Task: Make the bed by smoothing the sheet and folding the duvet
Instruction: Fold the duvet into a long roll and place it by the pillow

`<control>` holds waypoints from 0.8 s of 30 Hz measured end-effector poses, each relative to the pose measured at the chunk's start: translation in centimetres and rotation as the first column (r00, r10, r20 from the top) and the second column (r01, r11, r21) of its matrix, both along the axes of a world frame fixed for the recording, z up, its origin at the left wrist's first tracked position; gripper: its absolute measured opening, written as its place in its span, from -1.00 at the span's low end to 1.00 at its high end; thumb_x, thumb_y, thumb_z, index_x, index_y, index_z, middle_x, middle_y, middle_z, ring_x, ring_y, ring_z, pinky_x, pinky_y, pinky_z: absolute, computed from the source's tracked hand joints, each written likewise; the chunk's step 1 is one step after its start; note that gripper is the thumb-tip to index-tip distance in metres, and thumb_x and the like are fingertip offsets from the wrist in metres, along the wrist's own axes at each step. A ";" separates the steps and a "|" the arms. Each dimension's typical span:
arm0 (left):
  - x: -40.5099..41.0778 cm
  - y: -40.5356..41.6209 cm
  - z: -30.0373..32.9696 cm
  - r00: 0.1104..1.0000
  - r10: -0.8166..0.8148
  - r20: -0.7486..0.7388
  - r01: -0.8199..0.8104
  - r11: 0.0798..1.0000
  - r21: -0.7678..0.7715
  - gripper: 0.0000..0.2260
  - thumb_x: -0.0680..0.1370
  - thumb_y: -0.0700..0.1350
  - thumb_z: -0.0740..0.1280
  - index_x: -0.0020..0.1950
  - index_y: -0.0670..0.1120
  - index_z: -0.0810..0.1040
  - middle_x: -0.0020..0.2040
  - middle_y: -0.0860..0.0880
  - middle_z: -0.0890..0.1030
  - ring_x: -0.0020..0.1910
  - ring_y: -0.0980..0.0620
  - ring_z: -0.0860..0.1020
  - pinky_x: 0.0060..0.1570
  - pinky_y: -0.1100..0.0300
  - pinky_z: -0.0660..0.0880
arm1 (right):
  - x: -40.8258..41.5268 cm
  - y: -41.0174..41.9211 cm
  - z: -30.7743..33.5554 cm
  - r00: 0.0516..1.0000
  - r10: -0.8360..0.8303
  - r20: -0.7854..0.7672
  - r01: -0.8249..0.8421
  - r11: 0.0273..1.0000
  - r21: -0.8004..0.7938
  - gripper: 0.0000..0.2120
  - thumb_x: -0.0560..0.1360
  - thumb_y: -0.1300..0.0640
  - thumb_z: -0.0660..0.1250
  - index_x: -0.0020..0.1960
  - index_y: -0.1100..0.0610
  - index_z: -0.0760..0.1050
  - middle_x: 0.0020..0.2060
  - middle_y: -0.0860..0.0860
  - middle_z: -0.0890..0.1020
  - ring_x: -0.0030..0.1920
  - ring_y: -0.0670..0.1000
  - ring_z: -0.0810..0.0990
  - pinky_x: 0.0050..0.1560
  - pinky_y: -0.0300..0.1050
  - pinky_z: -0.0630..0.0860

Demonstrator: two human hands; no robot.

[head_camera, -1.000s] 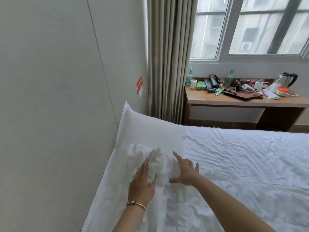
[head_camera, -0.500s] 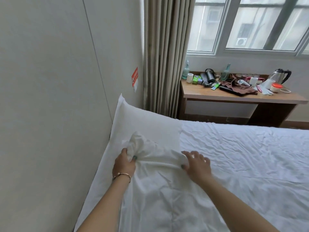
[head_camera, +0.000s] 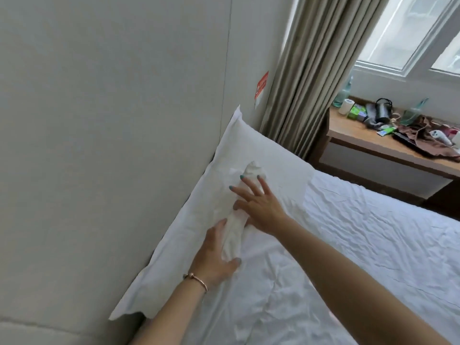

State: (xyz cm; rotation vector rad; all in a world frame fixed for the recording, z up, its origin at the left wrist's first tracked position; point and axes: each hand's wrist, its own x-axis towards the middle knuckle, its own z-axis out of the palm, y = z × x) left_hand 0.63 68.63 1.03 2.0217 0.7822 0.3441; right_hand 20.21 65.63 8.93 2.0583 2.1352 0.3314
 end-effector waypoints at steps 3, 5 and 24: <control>-2.7 -1.9 -1.6 0.998 0.033 0.052 -0.032 0.999 -0.013 -0.24 0.45 -0.09 0.42 0.47 0.23 0.02 0.38 0.25 0.12 0.37 0.20 0.25 0.24 0.42 0.22 | -0.2 0.5 1.3 0.988 -0.154 0.030 0.155 0.985 -0.070 -0.75 0.51 -0.01 0.32 0.18 -0.15 0.51 0.48 -0.13 0.29 0.57 0.07 -0.07 0.46 0.21 -0.37; -4.2 -3.0 -2.7 0.984 0.163 0.070 -0.160 0.986 -0.046 -0.34 0.51 -0.08 0.39 0.49 0.16 0.12 0.40 0.20 0.23 0.39 0.12 0.32 0.27 0.31 0.30 | -1.0 1.0 1.2 0.973 -0.212 0.091 0.216 0.975 -0.046 -0.71 0.50 -0.04 0.33 0.22 -0.17 0.47 0.50 -0.09 0.24 0.56 0.11 -0.09 0.43 0.28 -0.38; -16.4 -10.3 -8.8 0.796 0.544 -0.266 -0.553 0.832 0.047 -0.79 0.64 -0.05 0.15 0.25 0.00 0.44 0.02 -0.09 0.63 0.00 -0.15 0.58 -0.21 0.12 0.37 | -9.6 0.5 -2.9 0.992 0.117 0.039 -0.106 0.969 -0.222 -0.70 0.54 -0.17 0.23 0.27 -0.27 0.44 0.28 -0.15 0.42 0.41 -0.01 0.24 0.49 0.13 -0.23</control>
